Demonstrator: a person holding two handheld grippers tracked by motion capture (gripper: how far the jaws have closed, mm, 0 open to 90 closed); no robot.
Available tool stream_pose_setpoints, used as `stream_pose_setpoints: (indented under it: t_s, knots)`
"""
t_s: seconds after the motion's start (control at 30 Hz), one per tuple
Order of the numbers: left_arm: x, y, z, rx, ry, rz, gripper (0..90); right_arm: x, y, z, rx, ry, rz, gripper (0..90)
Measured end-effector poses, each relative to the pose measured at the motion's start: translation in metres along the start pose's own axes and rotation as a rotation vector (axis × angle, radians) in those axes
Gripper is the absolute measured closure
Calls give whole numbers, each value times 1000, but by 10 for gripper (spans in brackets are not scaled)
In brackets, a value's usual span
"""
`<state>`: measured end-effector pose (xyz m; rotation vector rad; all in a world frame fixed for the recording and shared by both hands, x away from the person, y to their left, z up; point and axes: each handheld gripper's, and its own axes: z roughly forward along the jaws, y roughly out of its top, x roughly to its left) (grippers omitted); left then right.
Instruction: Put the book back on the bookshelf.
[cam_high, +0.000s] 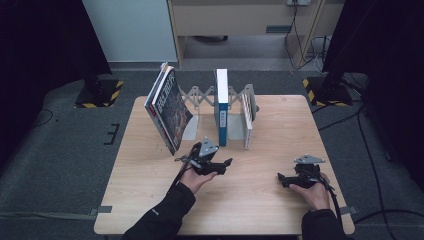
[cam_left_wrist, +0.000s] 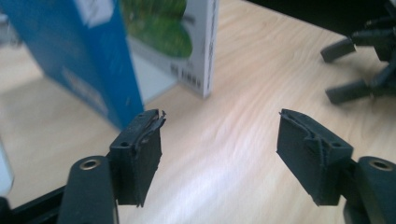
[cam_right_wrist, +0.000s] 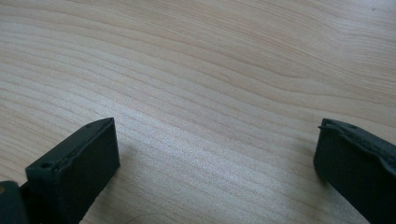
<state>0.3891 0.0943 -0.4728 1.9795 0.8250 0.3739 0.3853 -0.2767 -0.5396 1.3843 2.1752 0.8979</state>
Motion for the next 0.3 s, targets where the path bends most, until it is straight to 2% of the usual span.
stream_pose_setpoints:
  t_s: [0.03,0.07,0.13,0.2,0.23,0.3]
  knots:
    - [5,-10,-6,26,1,-12,267,0,0,0,-1,-2,3,3]
    - [5,-10,-6,26,1,-12,263,0,0,0,-1,-2,3,3]
    - [11,-23,-14,58,8,-18,256,0,0,0,-1,-1,2,3]
    - [18,-35,-19,78,16,-42,239,0,0,0,0,0,1,3]
    - [26,-45,-24,106,26,-65,224,0,0,0,-1,-1,2,3]
    - [29,-49,-26,117,31,-71,207,0,0,0,0,0,0,3]
